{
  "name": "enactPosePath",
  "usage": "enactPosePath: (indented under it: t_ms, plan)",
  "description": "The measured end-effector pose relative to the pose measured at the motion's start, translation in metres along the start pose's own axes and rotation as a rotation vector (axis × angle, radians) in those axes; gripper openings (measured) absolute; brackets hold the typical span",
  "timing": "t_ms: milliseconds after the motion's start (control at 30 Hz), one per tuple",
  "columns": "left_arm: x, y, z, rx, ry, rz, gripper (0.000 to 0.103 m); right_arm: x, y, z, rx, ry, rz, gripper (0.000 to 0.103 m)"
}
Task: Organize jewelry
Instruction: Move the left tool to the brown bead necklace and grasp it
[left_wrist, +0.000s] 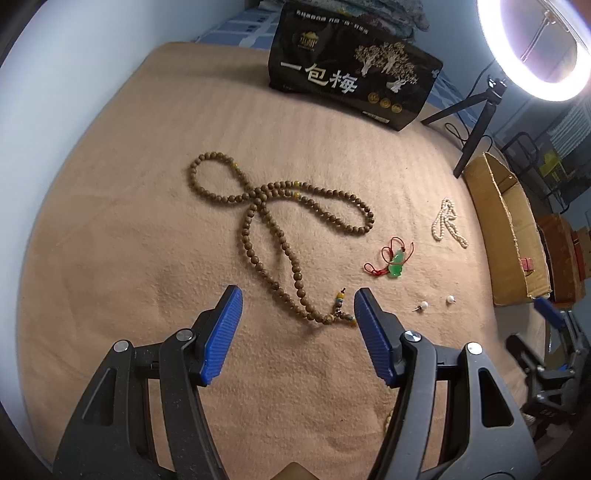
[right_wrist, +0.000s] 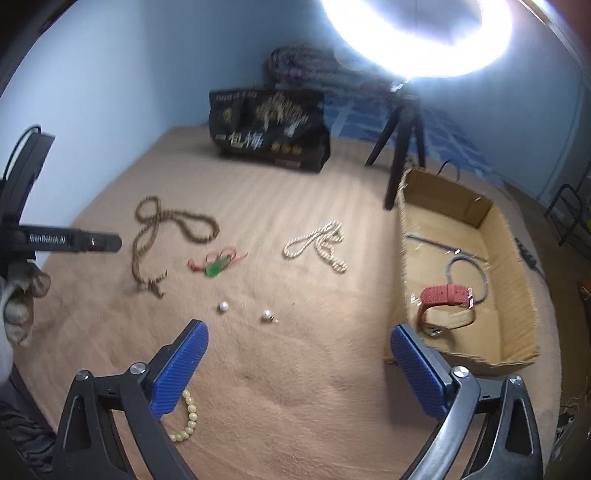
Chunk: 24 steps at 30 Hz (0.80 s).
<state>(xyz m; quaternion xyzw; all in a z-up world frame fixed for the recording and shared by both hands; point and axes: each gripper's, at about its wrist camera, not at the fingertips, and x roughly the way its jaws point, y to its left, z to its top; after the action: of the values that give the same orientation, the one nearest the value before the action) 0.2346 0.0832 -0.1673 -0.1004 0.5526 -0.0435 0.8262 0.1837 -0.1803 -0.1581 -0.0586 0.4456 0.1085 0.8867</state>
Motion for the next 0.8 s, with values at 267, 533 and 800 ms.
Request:
enactPosePath:
  t_ms: [267, 533, 800]
  plan:
    - [0.031, 0.006, 0.002, -0.026, 0.065, 0.002, 0.065, 0.033, -0.001, -0.003, 0.022, 0.086, 0.035, 0.087]
    - [0.053, 0.011, 0.006, -0.043, 0.089, 0.010, 0.057, 0.051, -0.001, -0.002, 0.012, 0.130, 0.049, 0.079]
    - [0.063, 0.016, 0.019, -0.067, 0.067, 0.005, 0.057, 0.062, 0.005, -0.002, -0.005, 0.144, 0.062, 0.079]
